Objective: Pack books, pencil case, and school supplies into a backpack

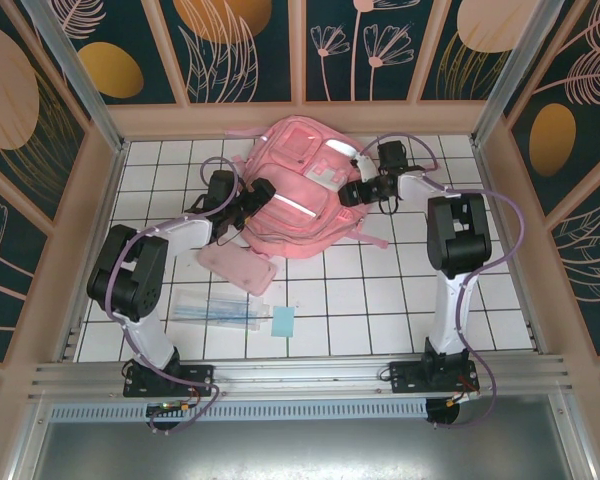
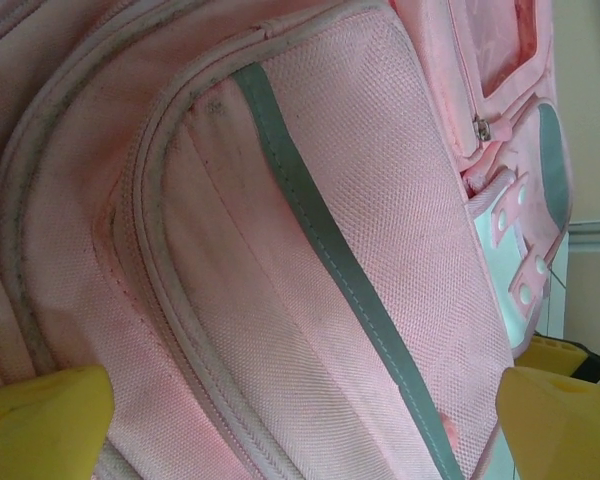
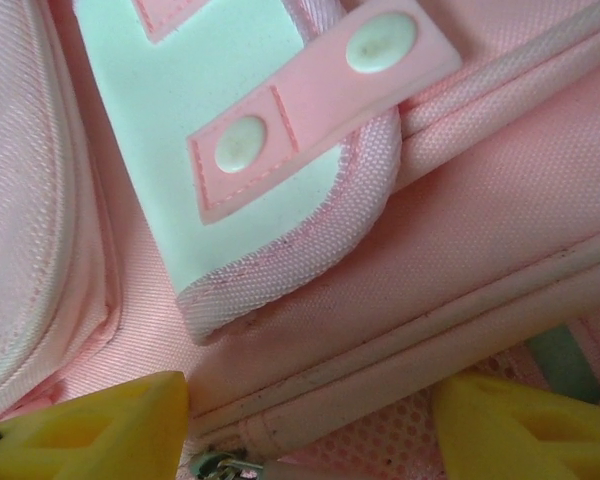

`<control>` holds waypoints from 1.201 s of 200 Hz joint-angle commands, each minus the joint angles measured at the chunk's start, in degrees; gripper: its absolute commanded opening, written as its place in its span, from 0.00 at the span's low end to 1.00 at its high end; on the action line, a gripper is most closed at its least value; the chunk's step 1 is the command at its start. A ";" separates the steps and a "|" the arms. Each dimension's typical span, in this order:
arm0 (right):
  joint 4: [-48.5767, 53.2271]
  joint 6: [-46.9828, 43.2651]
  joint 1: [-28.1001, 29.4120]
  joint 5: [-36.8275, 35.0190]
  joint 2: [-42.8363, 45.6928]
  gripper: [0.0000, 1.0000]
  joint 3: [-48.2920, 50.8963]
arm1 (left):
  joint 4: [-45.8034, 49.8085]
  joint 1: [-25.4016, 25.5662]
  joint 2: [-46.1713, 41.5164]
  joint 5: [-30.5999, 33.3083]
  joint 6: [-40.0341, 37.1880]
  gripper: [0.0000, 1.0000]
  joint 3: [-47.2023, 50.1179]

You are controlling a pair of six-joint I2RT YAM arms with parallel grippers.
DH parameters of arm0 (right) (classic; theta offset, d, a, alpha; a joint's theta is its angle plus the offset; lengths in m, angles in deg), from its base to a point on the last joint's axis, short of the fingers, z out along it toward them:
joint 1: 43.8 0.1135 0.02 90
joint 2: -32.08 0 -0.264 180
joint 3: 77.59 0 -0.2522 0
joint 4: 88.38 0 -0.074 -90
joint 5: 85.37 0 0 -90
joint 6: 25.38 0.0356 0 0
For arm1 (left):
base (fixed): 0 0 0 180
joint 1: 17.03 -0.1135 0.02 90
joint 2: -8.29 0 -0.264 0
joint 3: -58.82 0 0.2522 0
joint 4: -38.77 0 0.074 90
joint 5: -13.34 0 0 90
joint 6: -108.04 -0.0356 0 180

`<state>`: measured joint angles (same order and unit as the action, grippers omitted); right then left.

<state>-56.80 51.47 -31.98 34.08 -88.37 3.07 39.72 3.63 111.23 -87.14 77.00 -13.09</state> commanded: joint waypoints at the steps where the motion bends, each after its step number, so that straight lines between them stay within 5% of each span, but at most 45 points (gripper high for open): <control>1: 5.09 0.80 0.97 -0.77 -2.37 0.66 -0.77 | -1.31 0.06 2.70 -0.77 1.69 0.97 1.54; 64: 6.87 3.54 4.33 -0.09 5.15 0.64 5.12 | -10.29 0.03 4.89 -0.42 9.07 0.96 4.38; 118: 10.65 3.41 6.19 -7.69 2.60 0.49 3.76 | -11.51 0.03 4.91 -0.86 9.03 0.96 2.93; 153: 10.56 2.70 6.42 -10.65 2.02 0.31 3.20 | -11.44 0.03 4.39 -0.95 8.67 0.96 2.77; 240: 16.55 6.06 6.55 -9.00 5.89 0.07 0.45 | -13.45 0.07 4.10 -0.88 9.77 0.96 2.95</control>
<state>-45.96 57.64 -26.69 25.36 -85.00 2.85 28.04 3.11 114.04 -86.27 84.73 -10.31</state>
